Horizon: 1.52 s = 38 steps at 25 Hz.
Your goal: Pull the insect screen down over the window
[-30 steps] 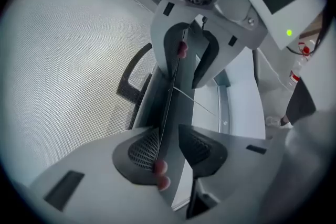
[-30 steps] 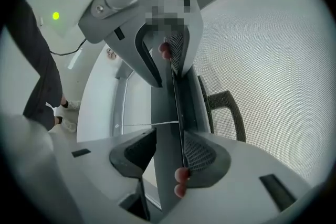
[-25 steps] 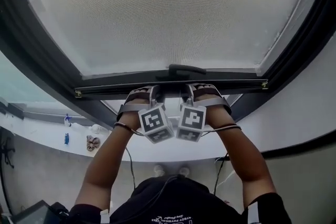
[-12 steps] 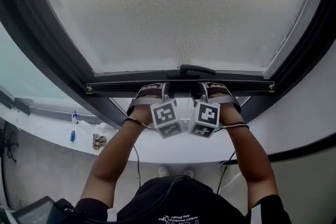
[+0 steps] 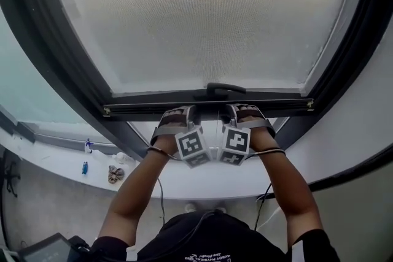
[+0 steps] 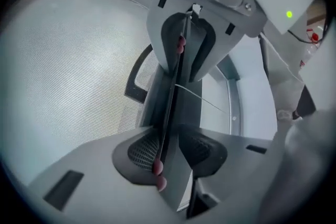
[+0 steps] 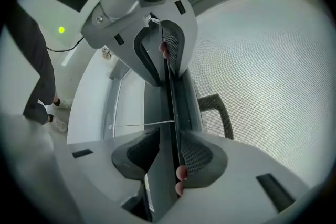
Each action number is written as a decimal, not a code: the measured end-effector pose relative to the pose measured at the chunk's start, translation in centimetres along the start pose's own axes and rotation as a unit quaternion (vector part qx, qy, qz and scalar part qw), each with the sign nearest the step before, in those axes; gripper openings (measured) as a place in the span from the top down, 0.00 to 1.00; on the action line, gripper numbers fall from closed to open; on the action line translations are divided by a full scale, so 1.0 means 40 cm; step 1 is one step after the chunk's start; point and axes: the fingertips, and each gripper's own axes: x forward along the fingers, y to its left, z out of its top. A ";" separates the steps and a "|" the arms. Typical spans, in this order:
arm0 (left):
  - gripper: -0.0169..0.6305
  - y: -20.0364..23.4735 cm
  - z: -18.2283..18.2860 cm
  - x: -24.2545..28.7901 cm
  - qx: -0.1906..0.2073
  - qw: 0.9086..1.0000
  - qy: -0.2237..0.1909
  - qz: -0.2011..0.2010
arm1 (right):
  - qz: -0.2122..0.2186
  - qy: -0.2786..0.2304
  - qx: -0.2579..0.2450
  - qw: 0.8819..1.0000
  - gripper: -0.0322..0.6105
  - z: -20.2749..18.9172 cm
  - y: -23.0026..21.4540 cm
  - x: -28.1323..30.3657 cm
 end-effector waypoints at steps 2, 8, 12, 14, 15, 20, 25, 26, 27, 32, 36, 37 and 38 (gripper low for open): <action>0.80 0.016 0.006 -0.023 -0.018 1.000 -0.009 0.018 | -0.017 -0.008 0.004 1.000 0.76 0.001 -0.010 -0.019; 0.80 0.092 0.058 -0.133 -0.193 0.974 -0.110 0.031 | -0.077 -0.078 0.109 0.988 0.76 0.012 -0.074 -0.115; 0.80 0.129 0.083 -0.194 -0.315 0.931 -0.177 0.051 | -0.123 -0.141 0.217 0.958 0.76 0.018 -0.112 -0.199; 0.80 0.143 0.085 -0.221 -0.348 0.915 -0.192 0.074 | -0.147 -0.168 0.272 0.936 0.77 0.008 -0.127 -0.239; 0.80 0.147 0.084 -0.235 -0.363 0.907 -0.197 0.083 | -0.159 -0.181 0.298 0.924 0.80 0.000 -0.134 -0.260; 0.94 0.145 0.069 -0.295 -0.455 0.856 -0.211 0.125 | -0.197 -0.234 0.377 0.874 0.91 -0.027 -0.151 -0.349; 0.97 0.114 0.039 -0.336 -0.489 0.834 -0.204 0.152 | -0.200 -0.261 0.394 0.858 0.94 -0.030 -0.116 -0.382; 0.97 0.107 0.031 -0.344 -0.489 0.834 -0.203 0.155 | -0.201 -0.265 0.401 0.854 0.94 -0.029 -0.107 -0.387; 0.97 0.099 0.022 -0.352 -0.490 0.833 -0.202 0.157 | -0.202 -0.268 0.409 0.849 0.95 -0.028 -0.099 -0.393; 0.97 0.049 -0.012 -0.383 -0.509 0.823 -0.207 0.144 | -0.205 -0.262 0.432 0.838 0.95 -0.016 -0.054 -0.407; 0.97 0.020 -0.027 -0.422 -0.516 0.818 -0.219 0.130 | -0.212 -0.250 0.459 0.826 0.95 0.017 -0.040 -0.446; 0.97 0.014 -0.032 -0.437 -0.516 0.817 -0.223 0.128 | -0.212 -0.250 0.470 0.820 0.95 0.026 -0.034 -0.462; 0.97 0.007 -0.037 -0.455 -0.517 0.815 -0.228 0.126 | -0.210 -0.254 0.479 0.813 0.95 0.034 -0.022 -0.475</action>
